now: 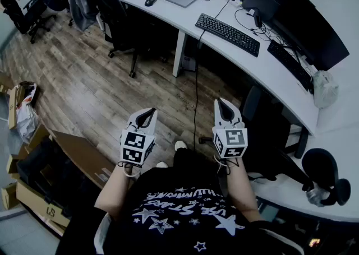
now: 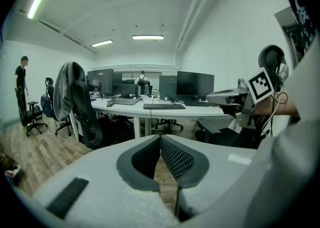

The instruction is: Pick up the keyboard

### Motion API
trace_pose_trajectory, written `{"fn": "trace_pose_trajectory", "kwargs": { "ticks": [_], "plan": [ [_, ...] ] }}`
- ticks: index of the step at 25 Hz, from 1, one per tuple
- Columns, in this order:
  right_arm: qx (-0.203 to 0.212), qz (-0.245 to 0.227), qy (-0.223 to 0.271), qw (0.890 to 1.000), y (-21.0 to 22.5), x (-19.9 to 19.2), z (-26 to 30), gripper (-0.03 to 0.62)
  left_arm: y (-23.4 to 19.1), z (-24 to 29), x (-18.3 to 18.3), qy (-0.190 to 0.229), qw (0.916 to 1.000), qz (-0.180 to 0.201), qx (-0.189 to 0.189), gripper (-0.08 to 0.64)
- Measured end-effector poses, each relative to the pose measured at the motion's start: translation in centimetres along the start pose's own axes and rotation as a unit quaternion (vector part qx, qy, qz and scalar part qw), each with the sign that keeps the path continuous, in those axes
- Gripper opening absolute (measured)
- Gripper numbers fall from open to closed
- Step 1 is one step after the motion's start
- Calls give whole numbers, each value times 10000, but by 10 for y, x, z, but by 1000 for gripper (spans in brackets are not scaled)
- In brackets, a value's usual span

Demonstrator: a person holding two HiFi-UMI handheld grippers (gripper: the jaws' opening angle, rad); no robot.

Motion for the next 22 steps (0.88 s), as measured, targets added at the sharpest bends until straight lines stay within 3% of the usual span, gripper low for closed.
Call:
{"fn": "trace_pose_trajectory", "kwargs": {
  "ticks": [11, 17, 18, 19, 20, 22],
  "plan": [
    [11, 245, -13, 9997, -9, -5, 15, 5, -15, -18, -7, -18, 9999, -117, 83, 25],
    [-271, 598, 21, 9978, 11, -10, 36, 6, -34, -2, 3, 206, 9991, -286, 225, 36],
    [-290, 634, 36, 9976, 15, -12, 43, 6, -37, 5, 6, 223, 9990, -340, 209, 90],
    [-285, 680, 50, 9973, 20, -14, 51, 7, -40, 14, 8, 216, 9989, -373, 175, 202],
    [-265, 740, 60, 9969, 24, -16, 61, 42, -44, 23, 9, 191, 9990, -367, 139, 273],
    [-262, 852, 67, 9960, 37, -21, 85, 163, -54, 44, 12, 140, 9995, -257, 73, 308]
  ]
}}
Point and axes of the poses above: the fingertips, and each gripper's own axes: z forward along the fingers, y to its right, x out of its top, the point moved 5 cm from there along -z, backward along the fingers, and after that the axes turned 10 degrees about y, right-handed, at the moved point
